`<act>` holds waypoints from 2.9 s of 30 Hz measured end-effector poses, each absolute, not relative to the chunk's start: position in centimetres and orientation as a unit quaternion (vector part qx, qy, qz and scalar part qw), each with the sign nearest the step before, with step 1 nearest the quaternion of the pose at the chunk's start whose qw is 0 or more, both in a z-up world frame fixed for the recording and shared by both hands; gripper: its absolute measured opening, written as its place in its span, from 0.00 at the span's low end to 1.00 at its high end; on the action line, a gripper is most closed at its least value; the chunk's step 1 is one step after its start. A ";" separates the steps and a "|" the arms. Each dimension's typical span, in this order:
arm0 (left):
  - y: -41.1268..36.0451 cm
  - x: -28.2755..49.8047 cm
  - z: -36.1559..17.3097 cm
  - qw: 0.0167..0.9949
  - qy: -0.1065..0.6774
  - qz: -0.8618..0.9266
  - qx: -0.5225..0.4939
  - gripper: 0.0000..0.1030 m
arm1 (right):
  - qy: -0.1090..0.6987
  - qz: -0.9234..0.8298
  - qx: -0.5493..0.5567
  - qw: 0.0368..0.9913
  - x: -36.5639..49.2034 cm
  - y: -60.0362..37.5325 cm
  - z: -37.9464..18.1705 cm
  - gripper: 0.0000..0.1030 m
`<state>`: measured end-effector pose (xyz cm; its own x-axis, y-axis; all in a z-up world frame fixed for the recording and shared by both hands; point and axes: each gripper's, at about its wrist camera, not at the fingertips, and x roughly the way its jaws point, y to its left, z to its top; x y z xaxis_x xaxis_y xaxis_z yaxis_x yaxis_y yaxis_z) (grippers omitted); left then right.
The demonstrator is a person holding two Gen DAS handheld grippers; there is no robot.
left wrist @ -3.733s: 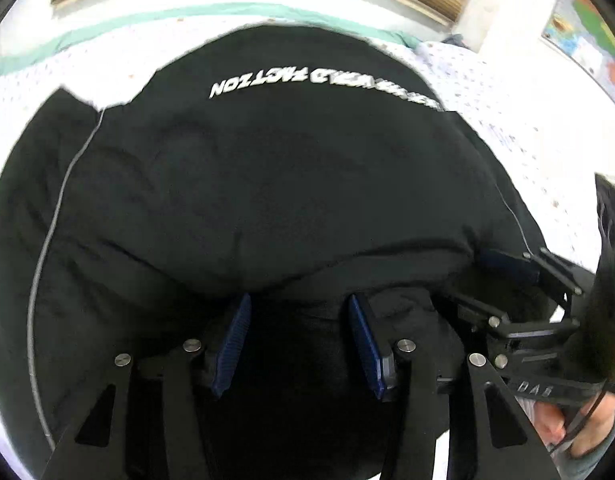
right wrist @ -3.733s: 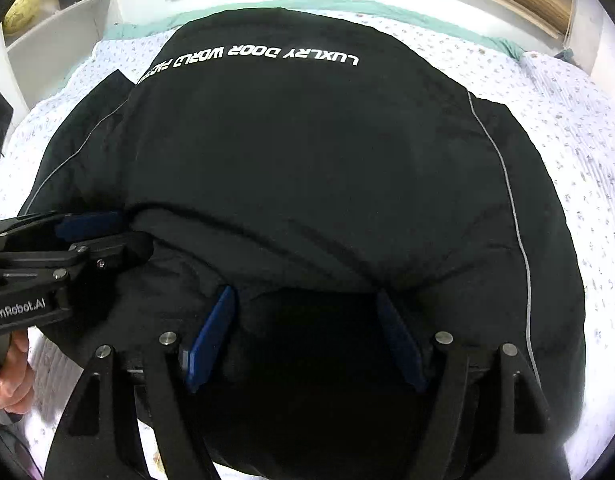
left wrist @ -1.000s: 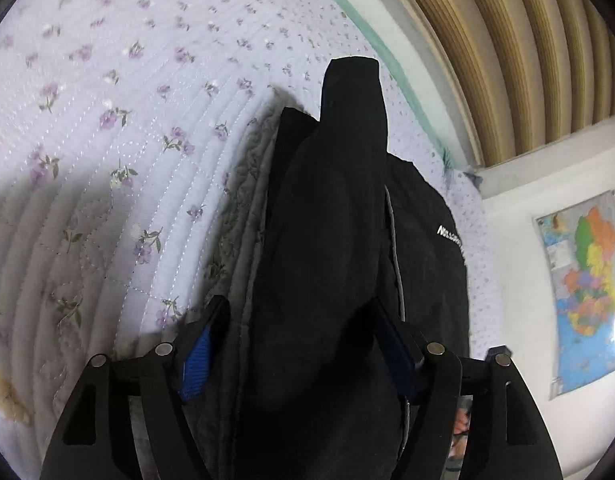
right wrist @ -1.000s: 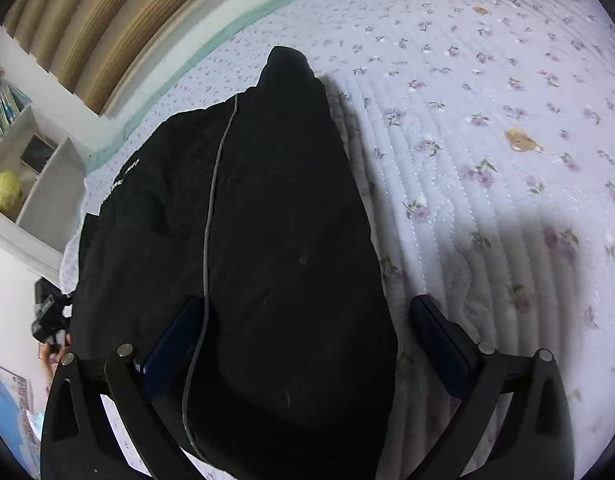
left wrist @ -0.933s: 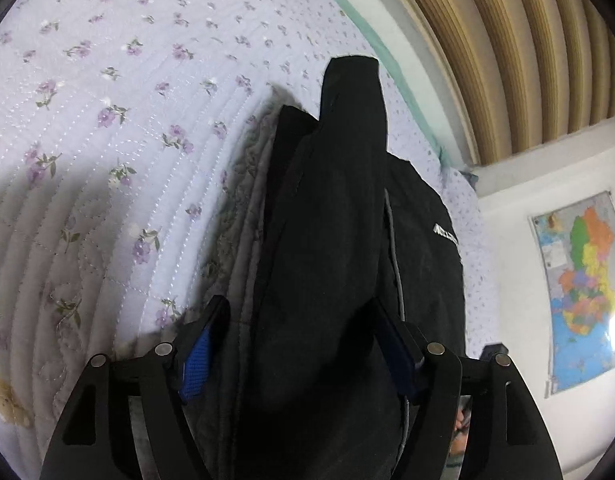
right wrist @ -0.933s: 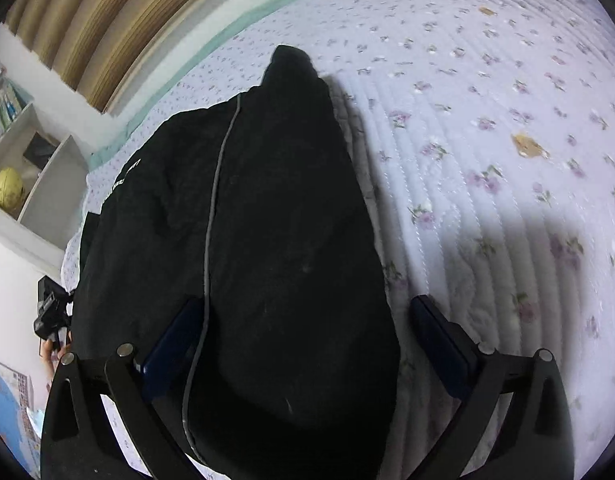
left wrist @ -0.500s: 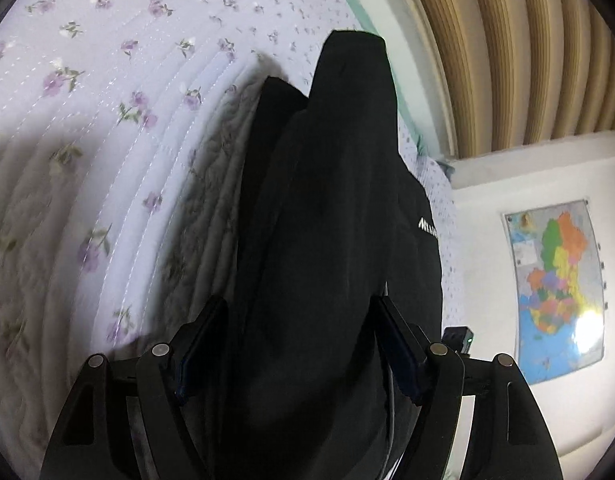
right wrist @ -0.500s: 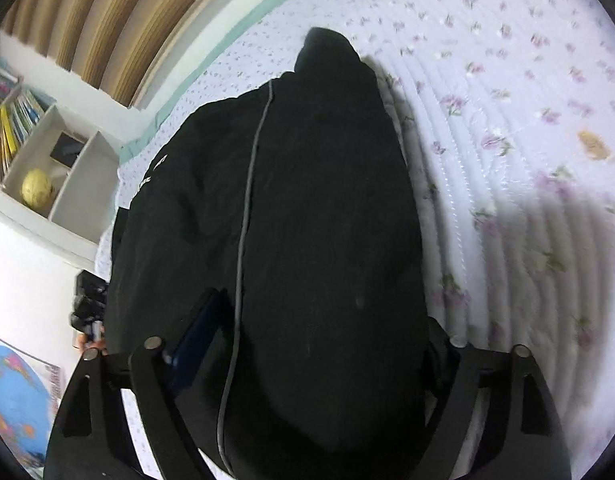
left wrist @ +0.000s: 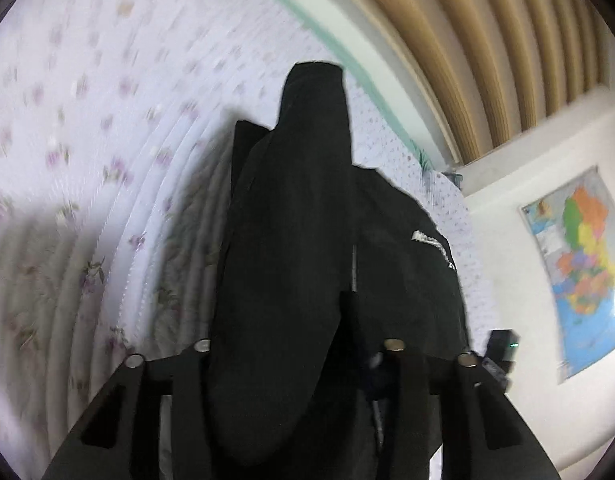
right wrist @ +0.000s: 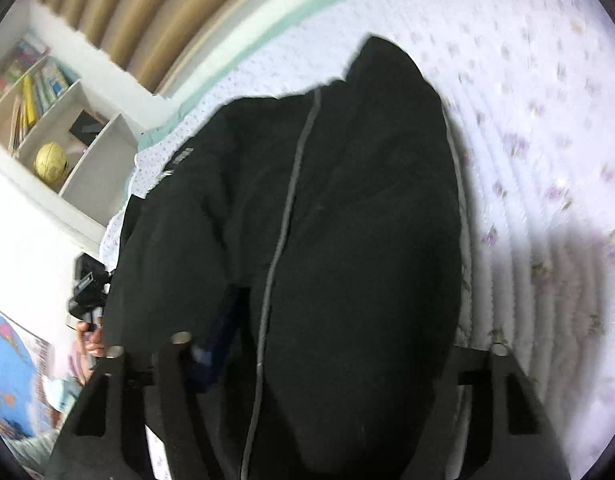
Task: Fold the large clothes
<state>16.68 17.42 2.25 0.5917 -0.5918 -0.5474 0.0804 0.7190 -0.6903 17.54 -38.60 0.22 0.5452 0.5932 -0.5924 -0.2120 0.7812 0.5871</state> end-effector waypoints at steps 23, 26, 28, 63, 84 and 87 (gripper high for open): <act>14.6 -8.1 13.1 0.898 0.277 -0.243 -0.240 0.15 | 0.383 0.189 0.173 0.887 -5.9 -35.5 9.6 0.33; 18.9 -6.9 9.6 0.897 0.313 -0.139 -0.280 0.21 | 0.410 0.145 0.189 0.881 -5.0 -36.8 6.6 0.41; 21.2 -6.0 6.8 0.865 0.365 -0.125 -0.320 0.37 | 0.433 0.140 0.218 0.863 -4.9 -38.8 4.0 0.44; 5.2 -8.4 7.4 0.896 0.437 -0.077 -0.021 0.52 | 0.492 0.086 0.027 0.866 -8.4 -21.8 4.8 0.83; 7.1 -20.6 20.7 0.980 0.197 0.026 -0.015 0.67 | 0.295 0.042 0.083 0.951 -17.2 -19.3 17.4 0.90; 7.4 -20.4 19.7 0.975 0.202 0.087 0.000 0.67 | 0.295 0.054 0.076 0.951 -17.9 -18.3 16.9 0.90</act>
